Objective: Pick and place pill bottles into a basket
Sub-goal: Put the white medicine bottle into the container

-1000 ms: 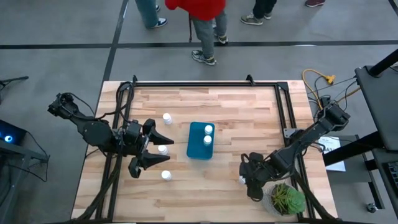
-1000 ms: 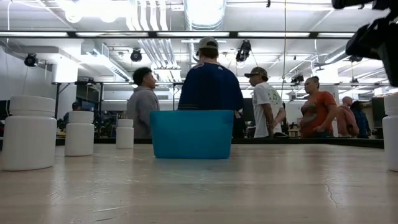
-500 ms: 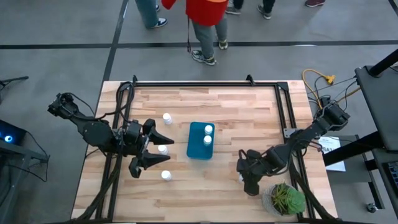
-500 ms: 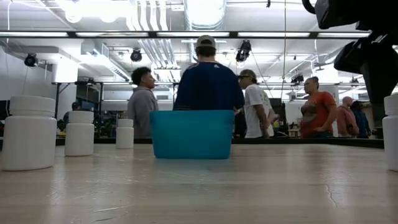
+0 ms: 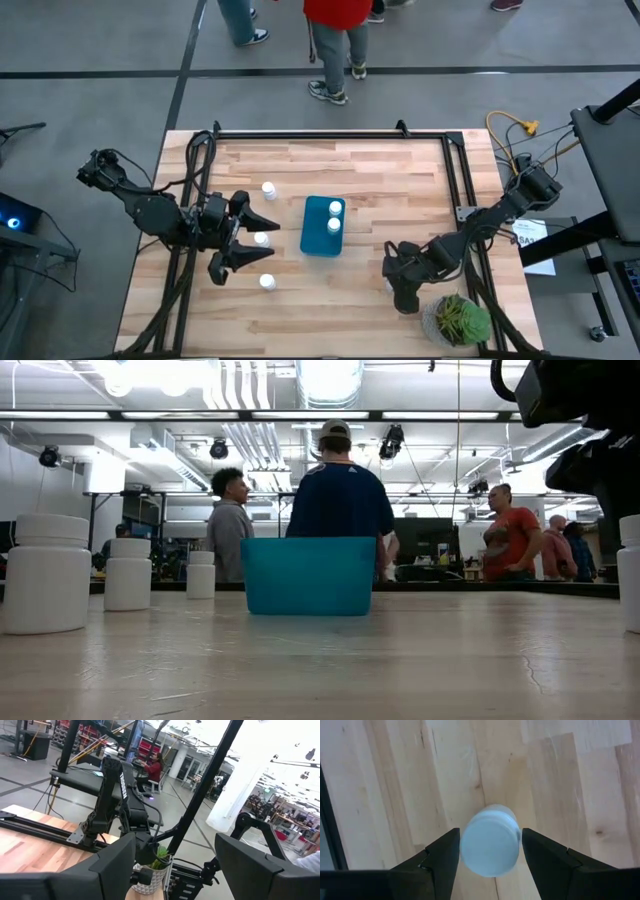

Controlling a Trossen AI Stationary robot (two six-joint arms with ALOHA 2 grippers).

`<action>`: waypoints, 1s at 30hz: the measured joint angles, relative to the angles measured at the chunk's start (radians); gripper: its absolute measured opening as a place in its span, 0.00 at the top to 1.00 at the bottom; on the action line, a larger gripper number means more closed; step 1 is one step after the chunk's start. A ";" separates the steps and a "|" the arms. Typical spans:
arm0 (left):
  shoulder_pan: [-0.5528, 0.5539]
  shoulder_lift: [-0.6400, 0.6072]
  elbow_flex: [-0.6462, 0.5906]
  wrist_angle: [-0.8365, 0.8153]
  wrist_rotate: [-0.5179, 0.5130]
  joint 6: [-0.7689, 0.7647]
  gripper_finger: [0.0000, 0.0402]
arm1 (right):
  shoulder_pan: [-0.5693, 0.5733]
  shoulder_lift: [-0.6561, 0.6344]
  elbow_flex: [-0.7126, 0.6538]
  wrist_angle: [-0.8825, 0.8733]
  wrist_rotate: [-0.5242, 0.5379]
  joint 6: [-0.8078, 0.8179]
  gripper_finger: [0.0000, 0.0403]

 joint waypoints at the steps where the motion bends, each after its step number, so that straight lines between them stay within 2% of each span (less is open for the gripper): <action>1: 0.000 0.000 0.000 0.000 -0.001 0.000 0.36 | 0.000 0.006 0.000 0.001 -0.001 0.000 0.49; 8: 0.000 0.000 -0.002 0.000 -0.001 0.000 0.36 | -0.001 0.085 -0.002 0.061 -0.063 -0.008 0.49; 13: 0.000 0.000 -0.004 0.001 -0.001 -0.017 0.36 | -0.001 0.126 0.012 0.121 -0.068 -0.007 0.49; 20: 0.000 0.000 -0.028 0.011 -0.001 -0.028 0.36 | -0.004 0.133 0.014 0.120 -0.071 0.000 0.58; 30: 0.000 0.000 -0.053 0.019 0.000 -0.055 0.36 | -0.005 0.132 0.013 0.127 -0.071 0.006 0.58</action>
